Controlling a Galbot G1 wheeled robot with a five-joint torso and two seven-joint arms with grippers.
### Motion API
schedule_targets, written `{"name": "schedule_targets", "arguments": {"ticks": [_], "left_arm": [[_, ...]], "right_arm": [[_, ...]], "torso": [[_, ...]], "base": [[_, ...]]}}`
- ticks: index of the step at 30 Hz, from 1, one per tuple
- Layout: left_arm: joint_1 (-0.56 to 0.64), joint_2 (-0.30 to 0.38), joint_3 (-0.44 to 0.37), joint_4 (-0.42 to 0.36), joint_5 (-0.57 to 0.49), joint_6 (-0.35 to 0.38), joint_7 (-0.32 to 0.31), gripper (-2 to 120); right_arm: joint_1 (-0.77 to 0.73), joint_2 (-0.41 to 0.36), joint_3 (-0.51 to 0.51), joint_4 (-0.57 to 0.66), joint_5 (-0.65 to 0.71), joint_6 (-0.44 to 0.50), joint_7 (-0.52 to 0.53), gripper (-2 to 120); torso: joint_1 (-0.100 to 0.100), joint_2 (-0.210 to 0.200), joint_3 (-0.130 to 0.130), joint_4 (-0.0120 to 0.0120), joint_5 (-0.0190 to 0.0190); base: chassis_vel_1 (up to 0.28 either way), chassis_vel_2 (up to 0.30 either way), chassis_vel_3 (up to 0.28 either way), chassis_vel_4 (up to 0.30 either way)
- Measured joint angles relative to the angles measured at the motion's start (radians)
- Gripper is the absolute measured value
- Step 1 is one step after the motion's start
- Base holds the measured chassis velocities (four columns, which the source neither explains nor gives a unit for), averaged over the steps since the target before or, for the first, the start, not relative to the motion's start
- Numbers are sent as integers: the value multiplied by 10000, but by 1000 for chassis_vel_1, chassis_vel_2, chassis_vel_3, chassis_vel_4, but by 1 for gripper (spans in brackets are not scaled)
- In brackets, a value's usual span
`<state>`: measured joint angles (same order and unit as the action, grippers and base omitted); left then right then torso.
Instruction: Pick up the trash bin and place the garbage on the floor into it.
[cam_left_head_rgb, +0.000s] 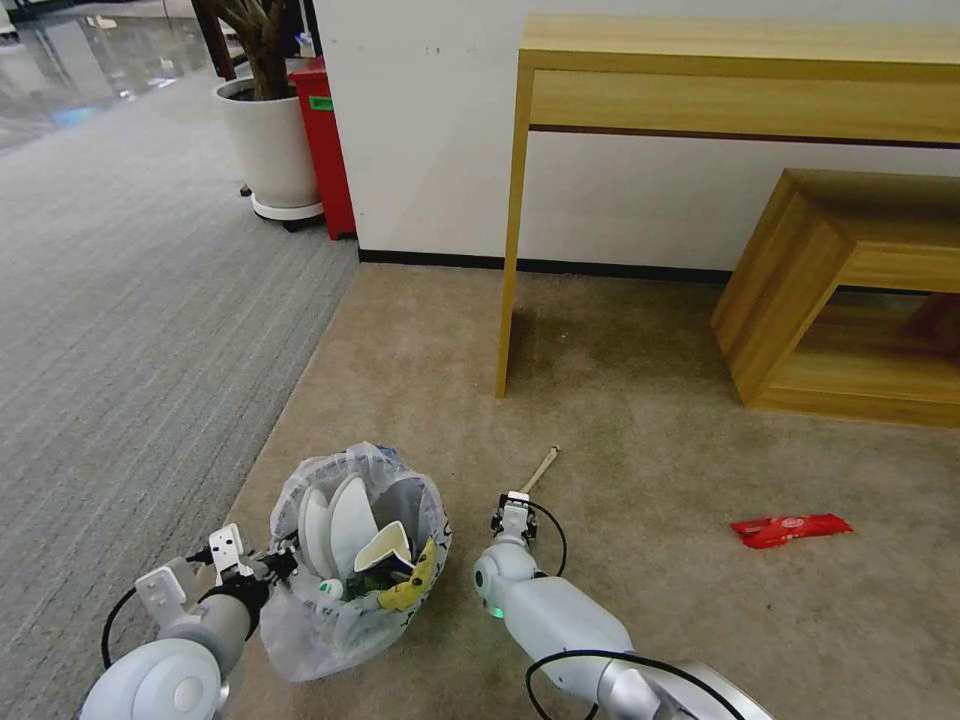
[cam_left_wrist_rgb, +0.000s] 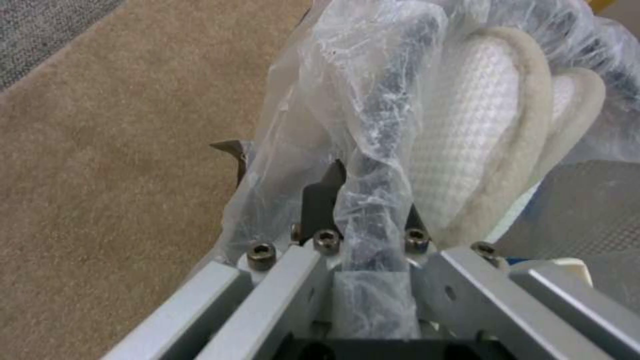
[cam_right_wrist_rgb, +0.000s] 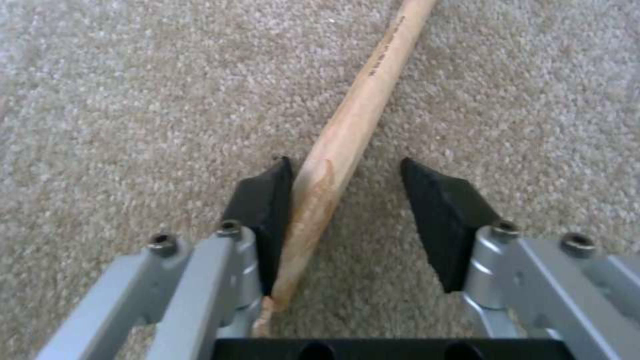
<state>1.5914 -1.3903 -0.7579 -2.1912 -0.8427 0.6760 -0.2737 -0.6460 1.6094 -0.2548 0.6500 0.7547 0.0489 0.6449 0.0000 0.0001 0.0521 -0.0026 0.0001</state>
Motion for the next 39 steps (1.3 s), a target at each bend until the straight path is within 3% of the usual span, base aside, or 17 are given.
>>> {"name": "schedule_targets", "arguments": {"ticks": [7,10,14,20,28,29,32,39], "left_arm": [[2,-24,19,-22,27,-35,1,1],[-14,-21,22,-22,20,-38,1,1],[-15,3,12,-19,6,-43,1,1],[-36,39,-9,72,1,-47,3,1],[-125,63,-25,317,17,-55,12,1],[-125,63,-25,317,17,-55,12,1],[-150,55,-19,409,55,-61,18,1],[-175,31,-20,450,86,-67,22,1]], "right_arm": [[-137,-66,-120,187,-162,18,22,22],[-256,-201,-278,315,-164,-3,8,7],[-330,-330,-381,402,-131,-10,-78,0],[-604,-841,-589,1249,188,-19,-257,0],[-1257,-2780,-1154,5123,880,178,-1054,0],[-1257,-2780,-1154,5123,880,178,-1054,0],[-1284,-3824,-1377,7121,960,505,-1487,0],[-549,-5418,-1808,9468,1073,931,-2034,0]], "torso": [[0,0,0,-2,-1],[0,0,-1,-1,0],[0,0,-1,0,-1],[0,0,2,-3,0],[0,0,2,0,1],[0,0,2,0,1],[0,0,1,-1,1],[0,0,1,-4,-1]], "base": [[0,0,0,0],[0,0,0,0],[0,0,0,0],[0,0,0,0],[0,0,0,0],[0,0,0,0],[0,0,0,0],[0,0,0,0]]}}
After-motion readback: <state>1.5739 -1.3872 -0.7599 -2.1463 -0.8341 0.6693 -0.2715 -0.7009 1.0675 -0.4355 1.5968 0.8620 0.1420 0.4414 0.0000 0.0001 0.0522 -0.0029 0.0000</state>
